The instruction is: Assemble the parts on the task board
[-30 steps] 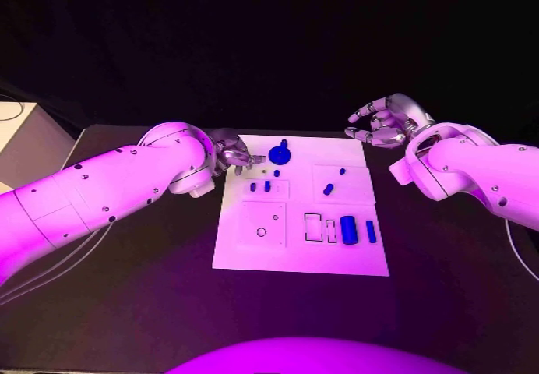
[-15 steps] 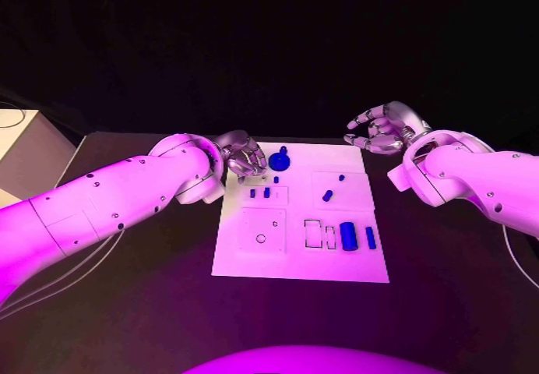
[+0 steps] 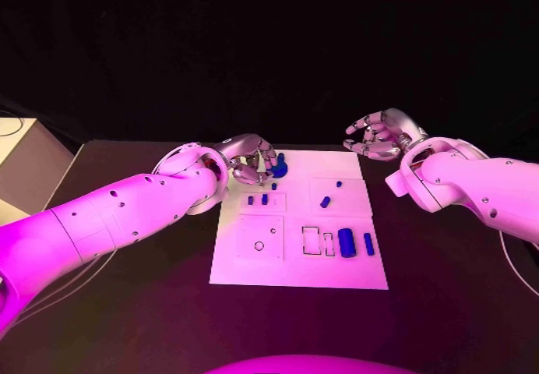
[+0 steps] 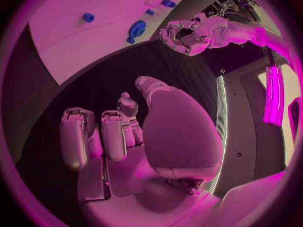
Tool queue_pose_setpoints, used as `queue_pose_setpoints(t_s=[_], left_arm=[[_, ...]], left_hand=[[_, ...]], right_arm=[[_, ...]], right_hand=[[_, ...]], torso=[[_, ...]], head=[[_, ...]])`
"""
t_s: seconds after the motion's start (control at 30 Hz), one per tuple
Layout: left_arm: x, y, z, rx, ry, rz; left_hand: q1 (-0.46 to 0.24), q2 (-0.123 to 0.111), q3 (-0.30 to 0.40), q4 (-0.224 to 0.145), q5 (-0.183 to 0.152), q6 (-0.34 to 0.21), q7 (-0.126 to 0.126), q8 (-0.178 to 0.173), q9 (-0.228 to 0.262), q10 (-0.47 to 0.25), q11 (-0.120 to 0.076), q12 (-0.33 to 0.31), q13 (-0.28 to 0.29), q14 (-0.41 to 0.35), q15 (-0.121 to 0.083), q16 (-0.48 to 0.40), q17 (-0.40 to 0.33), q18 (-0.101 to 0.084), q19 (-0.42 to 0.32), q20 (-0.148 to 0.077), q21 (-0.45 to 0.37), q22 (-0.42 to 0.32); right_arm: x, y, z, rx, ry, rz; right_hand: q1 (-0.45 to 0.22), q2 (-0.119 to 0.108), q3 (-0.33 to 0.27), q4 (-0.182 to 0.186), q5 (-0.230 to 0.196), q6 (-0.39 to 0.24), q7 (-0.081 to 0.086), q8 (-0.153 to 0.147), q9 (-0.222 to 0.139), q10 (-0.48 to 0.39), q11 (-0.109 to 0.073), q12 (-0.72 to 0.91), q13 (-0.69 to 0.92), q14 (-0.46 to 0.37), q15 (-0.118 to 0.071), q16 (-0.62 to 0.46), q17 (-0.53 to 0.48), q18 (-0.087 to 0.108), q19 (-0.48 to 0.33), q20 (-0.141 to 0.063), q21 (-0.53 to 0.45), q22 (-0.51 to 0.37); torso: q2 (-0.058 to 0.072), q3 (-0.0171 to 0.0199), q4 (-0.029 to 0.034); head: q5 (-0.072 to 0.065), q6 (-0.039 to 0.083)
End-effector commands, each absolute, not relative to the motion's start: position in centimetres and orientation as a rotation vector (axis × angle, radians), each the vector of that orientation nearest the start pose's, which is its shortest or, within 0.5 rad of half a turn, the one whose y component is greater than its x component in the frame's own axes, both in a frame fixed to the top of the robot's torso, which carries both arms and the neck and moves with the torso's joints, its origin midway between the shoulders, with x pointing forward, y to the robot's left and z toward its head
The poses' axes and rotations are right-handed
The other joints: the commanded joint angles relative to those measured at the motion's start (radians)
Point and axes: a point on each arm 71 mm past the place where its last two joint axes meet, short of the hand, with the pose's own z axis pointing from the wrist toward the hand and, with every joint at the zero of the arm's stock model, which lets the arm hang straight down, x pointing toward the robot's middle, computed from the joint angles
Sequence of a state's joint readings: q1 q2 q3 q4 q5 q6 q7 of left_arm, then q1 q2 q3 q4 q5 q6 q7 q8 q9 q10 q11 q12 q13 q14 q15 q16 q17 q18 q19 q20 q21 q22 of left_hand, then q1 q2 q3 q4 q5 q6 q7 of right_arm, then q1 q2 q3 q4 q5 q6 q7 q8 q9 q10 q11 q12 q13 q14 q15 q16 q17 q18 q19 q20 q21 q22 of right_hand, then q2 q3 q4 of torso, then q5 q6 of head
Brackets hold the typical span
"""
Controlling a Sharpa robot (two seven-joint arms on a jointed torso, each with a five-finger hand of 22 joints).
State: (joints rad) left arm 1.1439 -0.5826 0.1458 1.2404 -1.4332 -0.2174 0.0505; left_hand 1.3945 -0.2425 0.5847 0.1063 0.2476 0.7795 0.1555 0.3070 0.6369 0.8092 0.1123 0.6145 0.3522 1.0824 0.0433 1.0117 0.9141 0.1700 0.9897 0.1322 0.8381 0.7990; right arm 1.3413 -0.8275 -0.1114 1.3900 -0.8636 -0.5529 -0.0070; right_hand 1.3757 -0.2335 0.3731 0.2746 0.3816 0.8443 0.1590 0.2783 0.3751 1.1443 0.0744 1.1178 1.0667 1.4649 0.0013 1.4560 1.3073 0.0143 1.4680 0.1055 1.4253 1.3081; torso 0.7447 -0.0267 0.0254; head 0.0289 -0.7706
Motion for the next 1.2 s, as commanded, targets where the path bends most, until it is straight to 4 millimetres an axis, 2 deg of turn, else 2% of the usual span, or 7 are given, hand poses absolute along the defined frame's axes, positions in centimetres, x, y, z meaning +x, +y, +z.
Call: queue_pose_setpoints(t_s=[0.03, 0.2, 0.4, 0.57, 0.8, 1.07, 1.2], left_arm=[[53.5, 13.1, -16.6, 0.264, 1.566, -0.837], [53.6, 12.4, -17.3, 0.306, 1.639, -0.790], [54.2, 12.0, -17.9, 0.318, 1.674, -0.735], [54.5, 11.6, -18.4, 0.326, 1.685, -0.708], [54.8, 11.4, -18.5, 0.324, 1.674, -0.686], [54.9, 11.3, -18.6, 0.334, 1.696, -0.674], [54.8, 11.1, -18.8, 0.350, 1.729, -0.673]], left_hand=[[0.000, -0.010, -0.010, 0.002, -0.006, 0.003, -0.002, -0.012, -0.015, -0.013, 0.001, -0.008, -0.009, -0.011, -0.001, -0.001, -0.007, 0.013, -0.008, 0.003, 0.000, 0.001], [0.001, -0.012, -0.021, 0.006, -0.008, 0.021, -0.006, -0.023, -0.044, -0.041, 0.002, -0.025, -0.029, -0.022, 0.000, 0.010, -0.022, 0.013, -0.011, 0.005, -0.001, 0.003], [0.011, -0.009, -0.024, 0.003, -0.006, 0.026, -0.008, -0.032, -0.062, -0.040, 0.001, -0.026, -0.039, 0.008, -0.002, 0.059, 0.006, 0.013, -0.003, 0.005, 0.010, 0.012], [0.017, -0.007, -0.024, 0.000, -0.006, 0.030, -0.009, -0.036, -0.074, -0.034, -0.001, -0.023, -0.045, 0.031, -0.003, 0.096, 0.029, 0.006, 0.025, 0.003, 0.048, 0.050], [0.022, -0.006, -0.024, -0.003, -0.005, 0.035, -0.010, -0.040, -0.085, -0.033, -0.002, -0.019, -0.049, 0.052, -0.005, 0.132, 0.051, -0.002, 0.054, 0.002, 0.090, 0.092], [0.025, -0.006, -0.024, -0.005, -0.005, 0.040, -0.013, -0.043, -0.094, -0.044, 0.000, -0.018, -0.053, 0.052, -0.005, 0.144, 0.049, -0.004, 0.059, 0.001, 0.104, 0.106], [0.017, -0.012, -0.030, -0.001, -0.006, 0.045, -0.016, -0.047, -0.101, -0.051, 0.001, -0.016, -0.055, 0.046, -0.004, 0.149, 0.044, -0.003, 0.054, 0.002, 0.105, 0.107]], right_arm=[[53.0, -24.8, -13.7, 0.426, 1.456, 0.786], [52.9, -24.7, -13.7, 0.425, 1.457, 0.789], [52.9, -24.6, -13.7, 0.424, 1.457, 0.792], [52.8, -24.4, -13.7, 0.421, 1.458, 0.796], [52.8, -24.3, -13.7, 0.420, 1.459, 0.797], [52.7, -24.3, -13.6, 0.419, 1.461, 0.799], [52.6, -24.3, -13.6, 0.418, 1.462, 0.800]], right_hand=[[0.001, -0.008, 0.008, 0.000, 0.004, -0.004, 0.002, 0.005, 0.002, -0.007, -0.001, -0.007, -0.005, 0.051, -0.006, -0.005, 0.062, 0.019, 0.044, -0.008, -0.005, 0.172], [0.001, -0.009, 0.010, 0.000, 0.004, -0.005, 0.002, 0.005, 0.002, -0.015, -0.001, -0.020, -0.020, 0.051, -0.006, -0.006, 0.061, 0.019, 0.044, -0.008, -0.005, 0.172], [0.001, -0.009, 0.012, 0.000, 0.004, -0.005, 0.002, 0.006, 0.002, -0.020, -0.001, -0.029, -0.029, 0.051, -0.006, -0.006, 0.062, 0.019, 0.045, -0.008, -0.004, 0.172], [0.000, -0.009, 0.013, 0.000, 0.004, -0.006, 0.002, 0.006, 0.003, -0.022, -0.001, -0.033, -0.034, 0.051, -0.006, -0.007, 0.061, 0.019, 0.045, -0.009, -0.004, 0.173], [0.000, -0.009, 0.013, 0.000, 0.004, -0.006, 0.002, 0.006, 0.003, -0.022, -0.001, -0.033, -0.034, 0.051, -0.006, -0.007, 0.061, 0.019, 0.045, -0.009, -0.004, 0.173], [0.000, -0.009, 0.013, 0.000, 0.004, -0.006, 0.002, 0.006, 0.003, -0.022, -0.001, -0.033, -0.034, 0.051, -0.006, -0.007, 0.061, 0.019, 0.045, -0.009, -0.004, 0.173], [0.000, -0.009, 0.013, 0.000, 0.004, -0.006, 0.002, 0.006, 0.003, -0.022, -0.001, -0.033, -0.034, 0.051, -0.006, -0.007, 0.061, 0.019, 0.045, -0.009, -0.004, 0.173]], torso=[[0.001, -0.0008, -0.0008], [0.001, 0.0011, -0.0011], [0.002, -0.0001, -0.0006], [0.002, -0.0003, -0.0011], [0.005, 0.0000, -0.0058], [0.004, -0.0008, -0.0024], [0.003, -0.0010, -0.0029]], head=[[-0.002, 0.002], [-0.002, 0.002], [-0.004, 0.003], [-0.008, 0.002], [-0.008, 0.004], [-0.014, -0.001], [-0.015, -0.003]])
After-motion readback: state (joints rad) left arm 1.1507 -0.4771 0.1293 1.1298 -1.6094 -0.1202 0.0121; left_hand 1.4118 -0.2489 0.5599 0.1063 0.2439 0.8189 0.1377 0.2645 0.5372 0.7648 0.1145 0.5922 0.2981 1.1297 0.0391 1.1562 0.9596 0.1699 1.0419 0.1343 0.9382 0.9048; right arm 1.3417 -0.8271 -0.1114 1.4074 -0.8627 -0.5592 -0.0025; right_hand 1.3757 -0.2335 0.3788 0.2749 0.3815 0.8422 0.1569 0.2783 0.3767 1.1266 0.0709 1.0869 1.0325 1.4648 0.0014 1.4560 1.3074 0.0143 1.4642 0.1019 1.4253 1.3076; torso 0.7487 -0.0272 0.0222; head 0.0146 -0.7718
